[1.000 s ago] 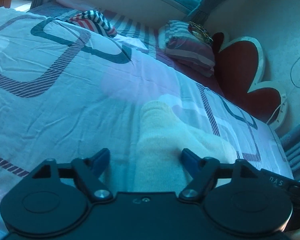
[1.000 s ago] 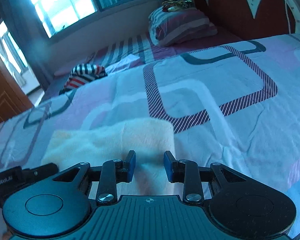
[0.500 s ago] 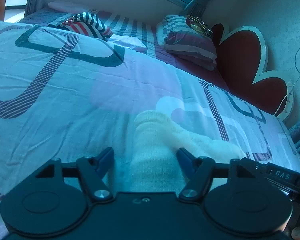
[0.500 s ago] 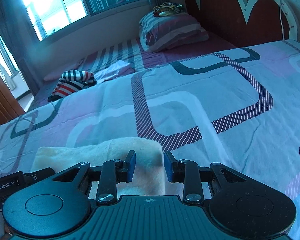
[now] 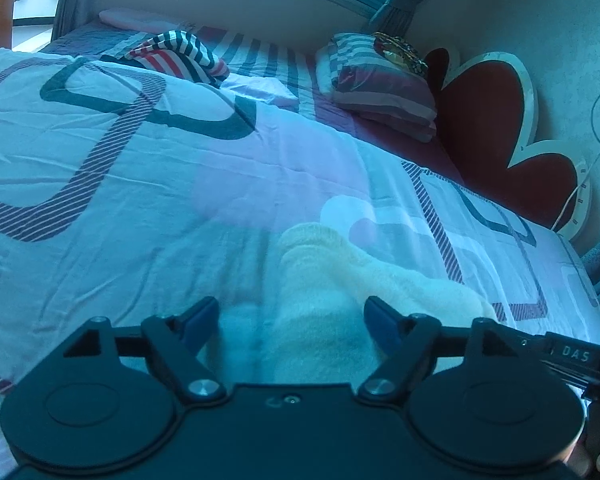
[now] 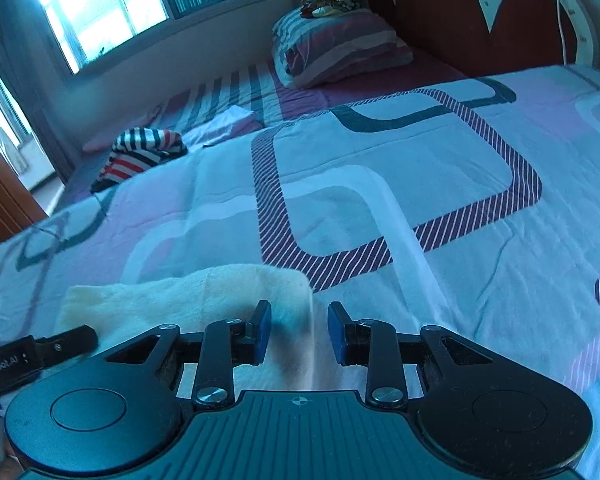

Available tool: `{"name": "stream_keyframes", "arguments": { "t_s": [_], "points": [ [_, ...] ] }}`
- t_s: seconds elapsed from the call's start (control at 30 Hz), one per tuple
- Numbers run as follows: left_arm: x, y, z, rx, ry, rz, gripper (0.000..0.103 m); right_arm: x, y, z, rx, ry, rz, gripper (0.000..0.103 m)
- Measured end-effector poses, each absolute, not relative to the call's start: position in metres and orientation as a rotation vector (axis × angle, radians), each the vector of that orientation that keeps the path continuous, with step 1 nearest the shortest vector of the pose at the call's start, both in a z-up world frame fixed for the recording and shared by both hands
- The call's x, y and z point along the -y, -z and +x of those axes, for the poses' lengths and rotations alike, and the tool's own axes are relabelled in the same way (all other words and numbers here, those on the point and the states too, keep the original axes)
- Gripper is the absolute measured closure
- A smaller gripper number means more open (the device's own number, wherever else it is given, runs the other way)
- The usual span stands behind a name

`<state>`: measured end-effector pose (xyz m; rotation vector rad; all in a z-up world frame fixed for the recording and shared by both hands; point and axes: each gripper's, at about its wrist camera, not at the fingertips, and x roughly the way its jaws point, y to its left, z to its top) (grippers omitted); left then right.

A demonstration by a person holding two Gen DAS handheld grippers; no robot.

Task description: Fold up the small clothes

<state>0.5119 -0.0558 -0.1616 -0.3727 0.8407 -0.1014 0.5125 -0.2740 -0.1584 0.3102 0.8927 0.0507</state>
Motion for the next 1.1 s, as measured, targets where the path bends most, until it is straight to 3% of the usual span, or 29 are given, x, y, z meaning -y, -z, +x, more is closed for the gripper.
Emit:
{"name": "stream_keyframes", "arguments": {
  "t_s": [0.1, 0.23, 0.57, 0.6, 0.73, 0.87, 0.93, 0.97, 1.03, 1.1],
  "points": [
    [0.047, 0.157, 0.496, -0.836, 0.121, -0.384, 0.024, 0.282, 0.15, 0.498, -0.889, -0.075, 0.365, 0.071],
    [0.041, 0.155, 0.48, -0.845, 0.15, -0.394, 0.024, 0.286, 0.144, 0.48, -0.893, -0.098, 0.388, 0.054],
    [0.049, 0.16, 0.448, -0.873, 0.213, -0.401, 0.032, 0.275, 0.143, 0.43, -0.902, -0.13, 0.379, 0.055],
    [0.05, 0.163, 0.447, -0.877, 0.218, -0.414, 0.039, 0.273, 0.145, 0.428, -0.905, -0.129, 0.365, 0.056],
    [0.055, 0.164, 0.447, -0.876, 0.239, -0.438, 0.055, 0.265, 0.149, 0.422, -0.905, -0.11, 0.306, 0.093],
    [0.057, 0.162, 0.444, -0.871, 0.248, -0.418, 0.054, 0.266, 0.151, 0.421, -0.917, -0.101, 0.296, 0.093],
    [0.055, 0.162, 0.444, -0.878, 0.241, -0.42, 0.045, 0.269, 0.15, 0.42, -0.914, -0.108, 0.312, 0.093],
    [0.054, 0.162, 0.445, -0.89, 0.232, -0.425, 0.036, 0.272, 0.148, 0.421, -0.913, -0.112, 0.328, 0.091],
    [0.052, 0.163, 0.444, -0.895, 0.229, -0.435, 0.032, 0.278, 0.143, 0.422, -0.909, -0.108, 0.372, 0.076],
    [0.051, 0.165, 0.443, -0.898, 0.231, -0.443, 0.031, 0.283, 0.138, 0.422, -0.883, -0.104, 0.417, 0.044]
  ]
}}
